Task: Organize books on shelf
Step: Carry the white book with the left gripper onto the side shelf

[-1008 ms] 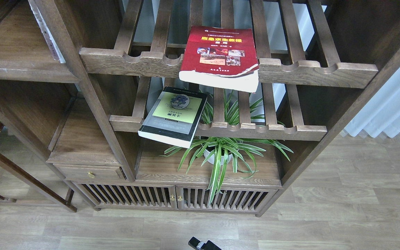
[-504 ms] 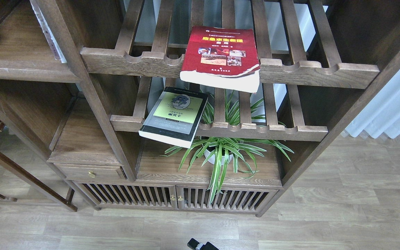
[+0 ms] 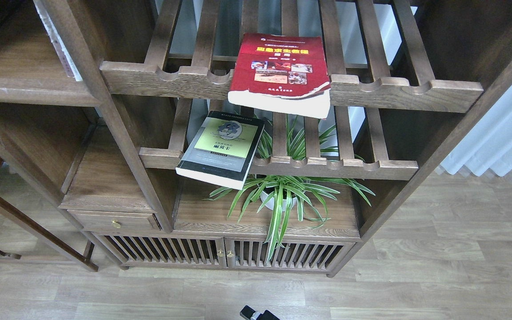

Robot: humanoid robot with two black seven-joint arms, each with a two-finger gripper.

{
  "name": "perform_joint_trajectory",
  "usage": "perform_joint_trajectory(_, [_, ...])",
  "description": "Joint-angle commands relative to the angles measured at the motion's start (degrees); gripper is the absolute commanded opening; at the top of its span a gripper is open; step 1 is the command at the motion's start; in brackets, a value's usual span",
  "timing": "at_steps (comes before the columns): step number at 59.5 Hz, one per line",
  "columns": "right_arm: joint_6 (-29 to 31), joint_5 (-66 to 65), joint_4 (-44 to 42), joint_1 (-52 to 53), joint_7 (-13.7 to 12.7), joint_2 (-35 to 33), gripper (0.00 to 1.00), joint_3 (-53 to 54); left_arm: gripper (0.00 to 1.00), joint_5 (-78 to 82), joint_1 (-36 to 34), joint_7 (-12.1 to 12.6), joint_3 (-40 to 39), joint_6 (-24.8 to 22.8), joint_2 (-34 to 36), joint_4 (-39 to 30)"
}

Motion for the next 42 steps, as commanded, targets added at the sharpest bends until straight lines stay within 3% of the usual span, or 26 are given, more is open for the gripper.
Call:
perform_joint_trajectory(1, [0.0,0.08,-0.01,0.02,0.1,0.02,1.0,0.09,0.07,0.09,-0.44,-0.18,0.74,-0.02,-2.62,2.03])
perform_joint_trajectory(18, [0.0,0.08,-0.01,0.11,1.59,0.02,1.0,0.0,0.1,-0.08,-0.18,-1.85,0.48,-0.02,-4.38,5.63])
perform_joint_trajectory(22, [0.0,0.08,-0.01,0.11,1.59,0.02,1.0,0.0,0.17,-0.79,-0.01,-2.38,0.56,-0.02,-4.38,5.72])
perform_joint_trajectory(30, [0.0,0.08,-0.01,0.02,1.59,0.02,1.0,0.09,0.47,-3.41,1.57,-4.14,0.83,-0.02,-4.91,5.54])
perform_joint_trajectory(42, [0.0,0.17,-0.01,0.02,2.29,0.02,1.0,0.18,0.59,-10.36,4.12,-4.4,-0.49,-0.02,-3.15,4.75])
